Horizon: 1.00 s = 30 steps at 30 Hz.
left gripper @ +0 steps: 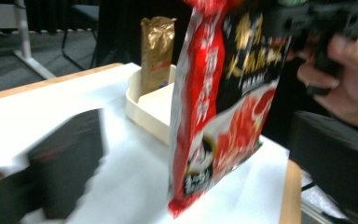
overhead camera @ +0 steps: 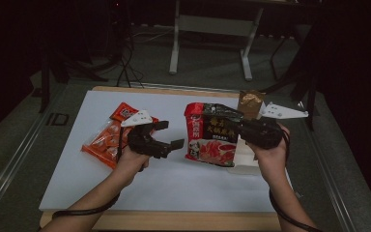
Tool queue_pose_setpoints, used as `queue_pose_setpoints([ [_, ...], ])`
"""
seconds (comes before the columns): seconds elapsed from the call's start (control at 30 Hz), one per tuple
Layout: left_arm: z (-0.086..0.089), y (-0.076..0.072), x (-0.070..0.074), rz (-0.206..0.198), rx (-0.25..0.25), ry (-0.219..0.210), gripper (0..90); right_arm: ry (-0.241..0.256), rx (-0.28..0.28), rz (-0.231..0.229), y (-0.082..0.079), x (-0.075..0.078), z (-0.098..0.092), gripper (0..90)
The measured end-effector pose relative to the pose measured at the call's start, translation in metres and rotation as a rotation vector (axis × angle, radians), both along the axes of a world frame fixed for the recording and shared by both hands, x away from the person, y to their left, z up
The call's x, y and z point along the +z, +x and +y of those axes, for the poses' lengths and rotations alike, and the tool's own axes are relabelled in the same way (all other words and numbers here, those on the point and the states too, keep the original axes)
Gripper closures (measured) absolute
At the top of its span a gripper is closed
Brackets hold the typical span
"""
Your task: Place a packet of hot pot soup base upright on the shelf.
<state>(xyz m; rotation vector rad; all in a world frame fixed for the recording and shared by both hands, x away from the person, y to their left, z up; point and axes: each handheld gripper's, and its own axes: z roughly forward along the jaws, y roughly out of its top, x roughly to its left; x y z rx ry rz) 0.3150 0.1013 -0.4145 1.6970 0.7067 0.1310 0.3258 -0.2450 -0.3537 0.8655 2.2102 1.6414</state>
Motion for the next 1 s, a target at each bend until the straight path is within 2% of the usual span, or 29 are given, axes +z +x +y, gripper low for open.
queue_pose_setpoints([
  [0.1, 0.005, -0.004, -0.004, -0.011, 0.017, 0.01, 0.6, 0.004, -0.013, -0.006, 0.004, 0.005, -0.003, 77.8],
  [0.27, 0.012, -0.012, -0.015, -0.04, 0.026, 0.057, 0.7, 0.005, -0.04, -0.022, 0.011, 0.012, -0.01, 77.8],
  [0.37, 0.017, -0.017, -0.025, -0.054, 0.026, 0.059, 0.7, 0.001, -0.055, -0.026, 0.016, 0.017, -0.015, 77.8],
  [0.6, 0.029, -0.026, -0.045, -0.04, 0.052, 0.074, 0.7, 0.001, -0.108, -0.047, 0.027, 0.027, -0.032, 77.6],
  [0.73, 0.034, -0.032, -0.055, -0.046, 0.066, 0.09, 0.7, 0.001, -0.133, -0.038, 0.035, 0.028, -0.042, 77.6],
  [0.87, 0.038, -0.04, -0.064, -0.046, 0.051, 0.1, 0.7, 0.002, -0.155, -0.022, 0.045, 0.026, -0.053, 77.6],
  [0.93, 0.039, -0.042, -0.066, -0.041, 0.052, 0.107, 0.7, -0.001, -0.164, -0.024, 0.048, 0.025, -0.056, 77.6],
  [0.97, 0.042, -0.046, -0.072, -0.021, 0.062, 0.119, 0.7, -0.001, -0.173, -0.021, 0.05, 0.024, -0.058, 77.6],
  [1.0, 0.044, -0.048, -0.074, -0.007, 0.065, 0.109, 0.7, -0.007, -0.192, -0.023, 0.055, 0.022, -0.065, 77.5],
])
